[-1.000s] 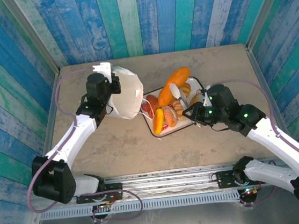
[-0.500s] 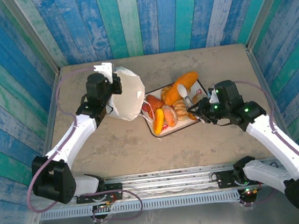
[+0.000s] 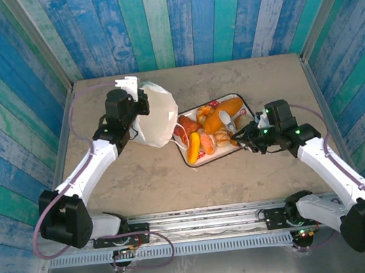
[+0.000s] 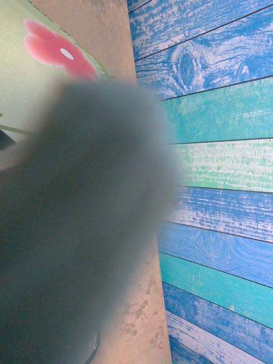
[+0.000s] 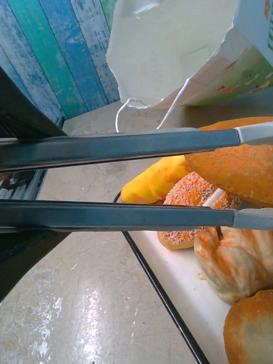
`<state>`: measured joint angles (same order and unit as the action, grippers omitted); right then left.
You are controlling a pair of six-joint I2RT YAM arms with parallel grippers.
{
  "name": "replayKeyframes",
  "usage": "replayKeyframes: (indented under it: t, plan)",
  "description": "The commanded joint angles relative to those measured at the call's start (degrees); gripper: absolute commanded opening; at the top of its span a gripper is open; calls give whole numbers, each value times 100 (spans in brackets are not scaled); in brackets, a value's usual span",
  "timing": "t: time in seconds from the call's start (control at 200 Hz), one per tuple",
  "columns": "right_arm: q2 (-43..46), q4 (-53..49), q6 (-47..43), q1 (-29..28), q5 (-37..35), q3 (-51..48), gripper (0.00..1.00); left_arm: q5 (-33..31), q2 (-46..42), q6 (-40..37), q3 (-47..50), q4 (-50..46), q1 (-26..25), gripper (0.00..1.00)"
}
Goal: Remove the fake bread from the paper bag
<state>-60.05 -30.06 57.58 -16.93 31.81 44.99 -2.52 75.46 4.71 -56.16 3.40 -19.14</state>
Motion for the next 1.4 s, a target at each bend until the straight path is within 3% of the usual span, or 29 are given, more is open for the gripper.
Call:
replayKeyframes:
  t: [0.0,0.14,0.536,1.392]
  plan:
    - [-48,285,-147,73,279,-61,18,115,-16,-17,9,151,-7,1]
    - [-90,273,-186,145,402,-122,19,140,-14,-11,10,141,-9,0]
    - [-156,220,-309,260,449,-237,38,195,-6,21,20,170,-11,0]
    - [459,-1102,-734,335,-130,-26,41,310,-5,65,-9,205,-10,0]
